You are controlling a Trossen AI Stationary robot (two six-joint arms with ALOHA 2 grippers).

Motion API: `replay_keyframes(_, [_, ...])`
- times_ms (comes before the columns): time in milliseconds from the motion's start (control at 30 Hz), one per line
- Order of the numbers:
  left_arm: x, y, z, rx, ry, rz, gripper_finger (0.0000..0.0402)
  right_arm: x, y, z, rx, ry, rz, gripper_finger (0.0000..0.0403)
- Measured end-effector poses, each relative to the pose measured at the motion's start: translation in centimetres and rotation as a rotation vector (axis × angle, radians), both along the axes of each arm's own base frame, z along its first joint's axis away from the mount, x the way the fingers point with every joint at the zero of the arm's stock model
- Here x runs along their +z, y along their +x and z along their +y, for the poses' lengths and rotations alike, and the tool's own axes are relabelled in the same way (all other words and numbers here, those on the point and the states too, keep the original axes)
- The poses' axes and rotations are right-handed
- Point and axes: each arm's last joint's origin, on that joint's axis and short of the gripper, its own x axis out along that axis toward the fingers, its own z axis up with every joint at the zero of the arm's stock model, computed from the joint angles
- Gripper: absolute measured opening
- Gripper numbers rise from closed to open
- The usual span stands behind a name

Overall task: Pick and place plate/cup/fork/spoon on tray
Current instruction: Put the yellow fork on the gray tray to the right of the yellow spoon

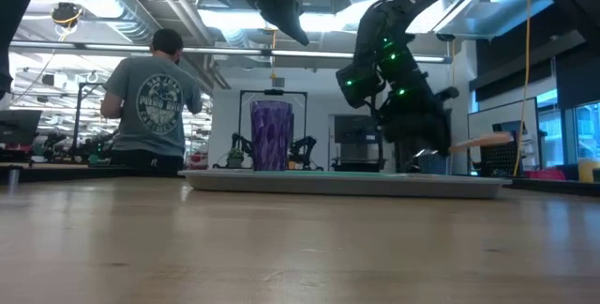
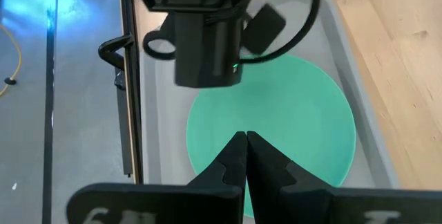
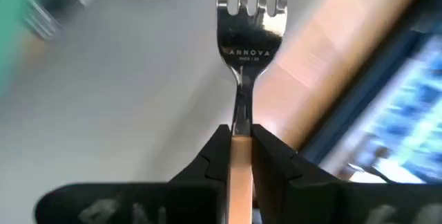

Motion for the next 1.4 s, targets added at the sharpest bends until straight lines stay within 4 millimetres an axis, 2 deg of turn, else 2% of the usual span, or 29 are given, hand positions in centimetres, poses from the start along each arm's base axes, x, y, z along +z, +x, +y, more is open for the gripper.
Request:
replay_keyframes(167, [0.0,0.0,0.0,-0.014,0.013,0.001,0.0000,0.7,-0.3,1.0,0.106,-0.089,0.142,0.0036])
replay_keyframes(400, [0.0,0.0,0.0,-0.036,0.034,0.002,0.0000,0.1,-0.3,1.6,0.247,-0.264,0.236,0.0036])
replay_keyframes(733, [0.0,0.0,0.0,-0.052,0.049,0.004,0.0000,-1.6,-2.5,1.1,0.534,-0.166,0.495,0.0036])
replay_keyframes(867, [0.0,0.0,0.0,-0.052,0.049,0.004,0.0000,-2.2,-3.3,1.1,0.593,-0.130,0.563,0.0036])
replay_keyframes(1067, [0.0,0.0,0.0,-0.052,0.049,0.004,0.0000,-3.2,-3.9,1.4,0.623,-0.060,0.571,0.0036])
replay_keyframes(1267, [0.0,0.0,0.0,-0.053,0.048,0.004,0.0000,-3.8,-3.6,1.4,0.650,-0.016,0.516,0.0036])
replay_keyframes(1400, [0.0,0.0,0.0,-0.053,0.048,0.004,0.0000,-4.0,-3.3,1.5,0.710,0.077,0.489,0.0036])
